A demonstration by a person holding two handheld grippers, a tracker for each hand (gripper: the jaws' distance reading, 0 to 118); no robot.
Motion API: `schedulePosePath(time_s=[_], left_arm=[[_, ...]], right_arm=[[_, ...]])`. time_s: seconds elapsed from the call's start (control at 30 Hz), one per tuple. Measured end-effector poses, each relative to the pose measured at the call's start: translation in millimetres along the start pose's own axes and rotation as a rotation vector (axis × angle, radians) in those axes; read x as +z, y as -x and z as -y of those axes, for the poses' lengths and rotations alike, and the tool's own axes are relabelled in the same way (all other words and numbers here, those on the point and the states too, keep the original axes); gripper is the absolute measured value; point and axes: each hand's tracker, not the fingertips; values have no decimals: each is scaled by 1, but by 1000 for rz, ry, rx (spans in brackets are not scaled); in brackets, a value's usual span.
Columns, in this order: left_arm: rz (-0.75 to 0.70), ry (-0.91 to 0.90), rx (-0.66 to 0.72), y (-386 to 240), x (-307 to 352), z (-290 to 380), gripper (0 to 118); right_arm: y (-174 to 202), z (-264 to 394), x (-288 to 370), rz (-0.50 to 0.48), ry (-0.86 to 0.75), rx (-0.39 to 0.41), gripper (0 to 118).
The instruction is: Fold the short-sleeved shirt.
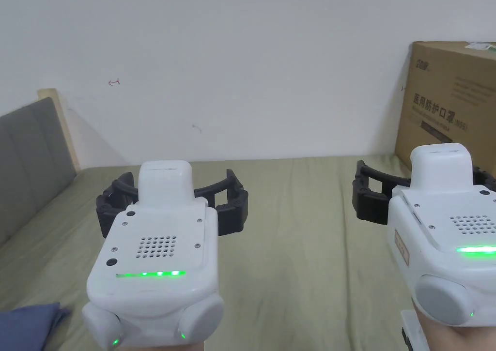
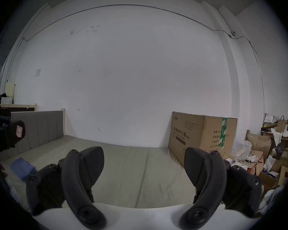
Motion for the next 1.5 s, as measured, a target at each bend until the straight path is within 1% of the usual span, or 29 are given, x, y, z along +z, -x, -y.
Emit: schedulePosePath(time_s=[0.47,0.63,0.73,1.03,1.17,1.5], left_arm=[[14,35,34,5,-6,-1,118],[50,34,34,7,-6,0,118],[95,47,51,10,-6,0,118],[93,48,29,5,-6,-4,118],[123,59,27,5,-7,-5,118],[94,83,26,1,-9,-1,118]], right_arm=[[4,-3,3,-27,-32,-3,102],[7,-2,3,-33,-28,3,102],[9,-1,3,-35,-25,8,102],[11,2,2,-42,-15,8,102],[12,5,2,-44,-11,5,102],[14,6,4,-58,3,1,102]])
